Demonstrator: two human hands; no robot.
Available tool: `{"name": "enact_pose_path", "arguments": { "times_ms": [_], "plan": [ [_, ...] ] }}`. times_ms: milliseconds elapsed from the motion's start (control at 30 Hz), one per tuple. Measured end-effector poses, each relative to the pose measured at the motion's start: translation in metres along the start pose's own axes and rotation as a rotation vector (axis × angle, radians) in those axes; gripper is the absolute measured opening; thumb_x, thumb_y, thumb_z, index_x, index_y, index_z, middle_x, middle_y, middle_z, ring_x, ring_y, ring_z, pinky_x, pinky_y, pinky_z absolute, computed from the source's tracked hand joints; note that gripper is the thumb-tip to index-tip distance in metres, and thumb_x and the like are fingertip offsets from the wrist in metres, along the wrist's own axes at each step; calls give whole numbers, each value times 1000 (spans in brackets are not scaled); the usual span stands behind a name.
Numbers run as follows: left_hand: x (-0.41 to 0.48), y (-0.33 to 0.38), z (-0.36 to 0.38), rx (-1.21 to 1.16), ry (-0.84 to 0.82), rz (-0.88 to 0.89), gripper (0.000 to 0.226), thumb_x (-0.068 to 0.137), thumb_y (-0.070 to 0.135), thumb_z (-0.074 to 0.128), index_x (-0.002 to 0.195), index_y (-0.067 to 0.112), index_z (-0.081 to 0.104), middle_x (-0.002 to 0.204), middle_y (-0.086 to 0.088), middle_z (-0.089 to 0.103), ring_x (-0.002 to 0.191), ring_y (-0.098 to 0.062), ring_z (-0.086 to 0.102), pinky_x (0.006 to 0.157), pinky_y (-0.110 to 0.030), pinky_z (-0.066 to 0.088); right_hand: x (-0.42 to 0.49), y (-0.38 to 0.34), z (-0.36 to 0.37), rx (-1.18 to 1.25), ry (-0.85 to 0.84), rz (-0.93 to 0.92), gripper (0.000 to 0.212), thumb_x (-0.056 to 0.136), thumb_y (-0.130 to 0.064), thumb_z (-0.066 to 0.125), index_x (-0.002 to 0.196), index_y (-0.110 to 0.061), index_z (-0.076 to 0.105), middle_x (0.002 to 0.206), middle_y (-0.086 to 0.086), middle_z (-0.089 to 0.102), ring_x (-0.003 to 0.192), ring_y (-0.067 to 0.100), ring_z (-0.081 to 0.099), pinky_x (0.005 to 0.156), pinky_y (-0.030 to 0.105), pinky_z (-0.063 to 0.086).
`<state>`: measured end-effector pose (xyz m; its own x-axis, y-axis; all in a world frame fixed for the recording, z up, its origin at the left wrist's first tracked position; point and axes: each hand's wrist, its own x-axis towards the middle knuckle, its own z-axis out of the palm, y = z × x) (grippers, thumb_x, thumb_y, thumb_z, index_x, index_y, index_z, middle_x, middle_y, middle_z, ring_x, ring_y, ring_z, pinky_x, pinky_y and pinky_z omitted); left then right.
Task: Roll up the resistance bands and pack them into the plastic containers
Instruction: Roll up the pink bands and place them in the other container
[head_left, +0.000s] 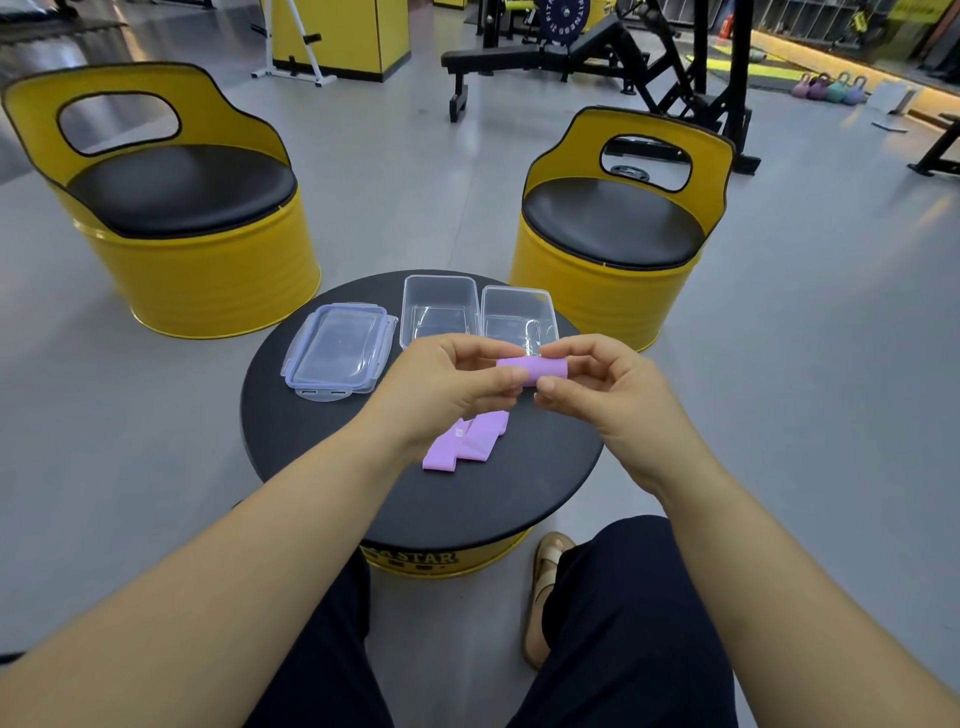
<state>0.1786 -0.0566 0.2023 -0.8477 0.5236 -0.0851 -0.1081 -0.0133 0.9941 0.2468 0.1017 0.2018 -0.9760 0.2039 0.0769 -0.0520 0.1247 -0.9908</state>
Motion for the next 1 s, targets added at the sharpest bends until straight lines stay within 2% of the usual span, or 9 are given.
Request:
{"name": "enact_pose_path", "arguments": {
  "times_ms": [133,300,467,633,700,833,1000],
  "plan": [
    [3,-3,-4,70,48,27,19,76,5,75,90,19,72,87,-4,74,83,-19,71,83,-31,56,6,2,2,16,-7,46,22,81,-1,68,91,-20,66,92,5,70,84,18,69,83,30,56],
    [6,-6,-6,86,83,62,23,74,1,75,88,19,72,84,-1,74,84,-15,71,86,-32,55,17,8,7,187,10,168,14,80,-13,69,94,-12,66,86,7,72,74,16,68,76,30,57],
    [17,-16,-10,106,141,103,25,73,2,77,85,23,73,89,-3,74,92,-19,69,91,-39,53,30,19,11,280,26,247,41,62,-27,73,96,-7,67,85,8,70,67,13,66,71,27,56],
    [40,-38,-21,129,174,106,27,74,3,76,82,28,72,83,9,74,88,-12,68,83,-23,54,51,40,17,204,64,270,16,79,-15,71,94,-12,69,82,5,72,67,12,66,70,25,56],
    [53,-51,-28,146,199,82,27,74,3,76,84,28,72,85,7,74,89,-12,68,83,-21,53,63,50,20,159,47,280,11,82,-13,70,93,-14,69,82,4,73,69,13,67,69,23,57],
    [83,-84,-44,173,232,8,28,73,4,76,82,30,71,88,10,73,88,-6,67,84,-19,51,94,80,26,99,10,338,13,81,-10,71,92,-17,68,83,6,73,73,15,70,72,24,58],
    [129,-125,-65,195,251,-89,29,73,4,76,87,28,69,93,13,71,87,-1,66,79,-12,50,142,130,36,47,47,426,25,78,-6,73,101,-10,65,81,4,71,70,15,71,69,23,58]
  ]
}}
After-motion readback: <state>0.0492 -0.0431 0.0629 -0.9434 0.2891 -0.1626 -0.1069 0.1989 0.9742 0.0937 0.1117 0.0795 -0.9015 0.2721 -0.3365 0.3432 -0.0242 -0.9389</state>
